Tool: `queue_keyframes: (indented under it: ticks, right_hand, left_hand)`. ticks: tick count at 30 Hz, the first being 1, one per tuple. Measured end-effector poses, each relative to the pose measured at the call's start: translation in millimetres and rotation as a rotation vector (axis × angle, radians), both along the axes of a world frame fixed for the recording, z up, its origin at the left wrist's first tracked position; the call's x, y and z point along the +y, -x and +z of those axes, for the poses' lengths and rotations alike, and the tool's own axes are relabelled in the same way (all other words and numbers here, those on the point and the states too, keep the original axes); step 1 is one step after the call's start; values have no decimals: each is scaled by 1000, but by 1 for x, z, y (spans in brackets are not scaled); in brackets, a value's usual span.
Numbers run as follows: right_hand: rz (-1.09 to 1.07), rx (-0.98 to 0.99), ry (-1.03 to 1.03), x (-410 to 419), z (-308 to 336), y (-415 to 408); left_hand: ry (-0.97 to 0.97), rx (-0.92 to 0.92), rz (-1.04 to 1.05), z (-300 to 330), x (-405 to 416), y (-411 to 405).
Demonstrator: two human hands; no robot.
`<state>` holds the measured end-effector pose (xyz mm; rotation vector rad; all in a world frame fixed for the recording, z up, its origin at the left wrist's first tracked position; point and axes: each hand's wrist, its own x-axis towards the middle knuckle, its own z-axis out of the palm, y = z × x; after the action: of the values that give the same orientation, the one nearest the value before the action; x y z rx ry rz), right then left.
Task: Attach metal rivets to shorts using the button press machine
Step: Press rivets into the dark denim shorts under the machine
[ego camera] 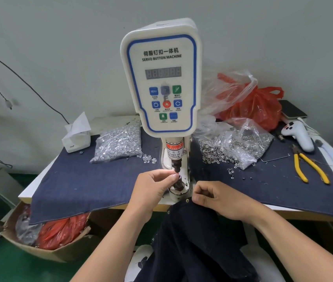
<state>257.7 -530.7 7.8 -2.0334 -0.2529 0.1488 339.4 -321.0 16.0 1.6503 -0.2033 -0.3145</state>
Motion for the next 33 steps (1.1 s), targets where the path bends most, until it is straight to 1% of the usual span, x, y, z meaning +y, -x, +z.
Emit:
queue_keyframes:
  ticks: [8,13,17,20,22,23,25,27,28,31,33]
  right_hand:
    - [7,4,-12,-2,-3,-1]
    - [10,14,-9,-3,-4,-1]
    - [7,13,-6,-3,-4,-1]
    - [-4,30,-14,-3,-4,0]
    - [5,32,-29,-3,-3,2]
    - [14,29,-33,-3,-2,3]
    - [39,21,-41,-4,2,5]
    - [68,6,-40,-4,6,7]
    - [81,0,-38,-3,8,8]
    - [108,-11,-66,5,14,14]
    - [116,3,-132,8,22,20]
  left_hand:
    - [-156,-149,-6,5,0,2]
    - [-188,-185,-14,8,1,3]
    - [-151,-189,-13,10,2,6]
    - [-112,-221,98,6,6,16]
    - [-161,-309,140,-1,15,31]
    - [-202,-359,91,-8,20,40]
    - [-322,-425,-115,-18,31,56]
    - [-439,-431,-302,-24,37,63]
    - [-461,-422,-343,-24,38,63]
    - [-437,-437,-323,-17,39,62]
    - [-353,-427,-297,-10,40,63]
